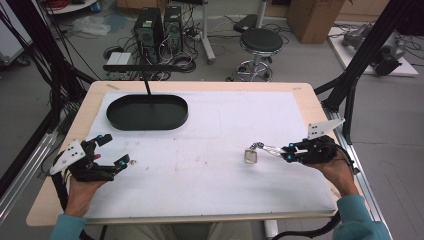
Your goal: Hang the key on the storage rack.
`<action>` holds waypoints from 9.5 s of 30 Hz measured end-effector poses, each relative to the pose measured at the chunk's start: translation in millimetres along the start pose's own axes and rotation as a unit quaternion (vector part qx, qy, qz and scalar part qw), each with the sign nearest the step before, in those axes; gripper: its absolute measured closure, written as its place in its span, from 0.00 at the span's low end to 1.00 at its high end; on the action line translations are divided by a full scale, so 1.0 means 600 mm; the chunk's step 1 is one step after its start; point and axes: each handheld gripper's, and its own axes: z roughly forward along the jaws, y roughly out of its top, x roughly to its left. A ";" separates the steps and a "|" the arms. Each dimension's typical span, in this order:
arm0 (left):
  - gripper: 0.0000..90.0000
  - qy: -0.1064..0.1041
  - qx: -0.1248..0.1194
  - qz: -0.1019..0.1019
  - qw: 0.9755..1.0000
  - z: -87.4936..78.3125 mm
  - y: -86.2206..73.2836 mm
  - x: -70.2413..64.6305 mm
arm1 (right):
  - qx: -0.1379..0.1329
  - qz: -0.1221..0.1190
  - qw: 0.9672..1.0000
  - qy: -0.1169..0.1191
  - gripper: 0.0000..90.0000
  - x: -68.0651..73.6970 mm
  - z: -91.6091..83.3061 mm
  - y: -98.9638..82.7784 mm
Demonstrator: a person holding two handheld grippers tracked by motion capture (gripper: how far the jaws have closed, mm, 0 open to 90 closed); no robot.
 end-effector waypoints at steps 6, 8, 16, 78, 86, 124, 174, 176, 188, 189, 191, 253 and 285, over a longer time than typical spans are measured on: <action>0.02 -0.020 0.013 0.021 0.999 0.013 0.031 -0.005 | -0.033 -0.014 0.999 0.016 0.83 0.009 0.007 0.024; 0.02 -0.028 0.016 0.024 0.999 0.018 0.040 -0.005 | -0.046 -0.019 0.999 0.022 0.83 0.012 0.011 0.033; 0.02 -0.080 0.035 0.026 0.996 0.044 0.067 -0.013 | -0.077 -0.047 0.995 0.045 0.83 0.027 0.034 0.081; 0.29 -0.320 0.250 0.155 0.901 0.270 0.196 -0.137 | -0.052 -0.137 0.979 0.144 0.83 0.075 0.176 0.224; 0.39 -0.316 0.286 0.163 0.890 0.281 0.190 -0.146 | -0.044 -0.145 0.978 0.140 0.83 0.079 0.182 0.225; 0.82 -0.304 0.346 0.197 0.865 0.291 0.180 -0.171 | -0.033 -0.160 0.977 0.140 0.83 0.088 0.194 0.227; 0.82 -0.154 0.249 0.106 0.950 0.259 0.212 -0.055 | -0.260 -0.022 0.956 -0.131 0.01 0.084 0.110 0.067; 0.82 -0.147 0.240 0.099 0.955 0.258 0.213 -0.049 | -0.271 -0.014 0.952 -0.142 0.01 0.083 0.108 0.054; 0.82 -0.098 0.195 0.058 0.974 0.258 0.215 -0.015 | -0.298 -0.014 0.933 -0.202 0.01 0.093 0.105 -0.006; 0.82 -0.095 0.193 0.055 0.975 0.258 0.215 -0.011 | -0.300 -0.014 0.931 -0.205 0.01 0.094 0.105 -0.009; 0.82 -0.086 0.192 0.051 0.976 0.258 0.213 -0.006 | -0.302 -0.011 0.930 -0.209 0.01 0.095 0.106 -0.015; 0.82 0.067 0.152 -0.037 0.985 0.323 0.149 0.080 | -0.326 0.056 0.904 -0.271 0.01 0.076 0.126 -0.101; 0.82 0.098 0.131 -0.049 0.985 0.334 0.132 0.105 | -0.322 0.063 0.905 -0.272 0.01 0.077 0.127 -0.102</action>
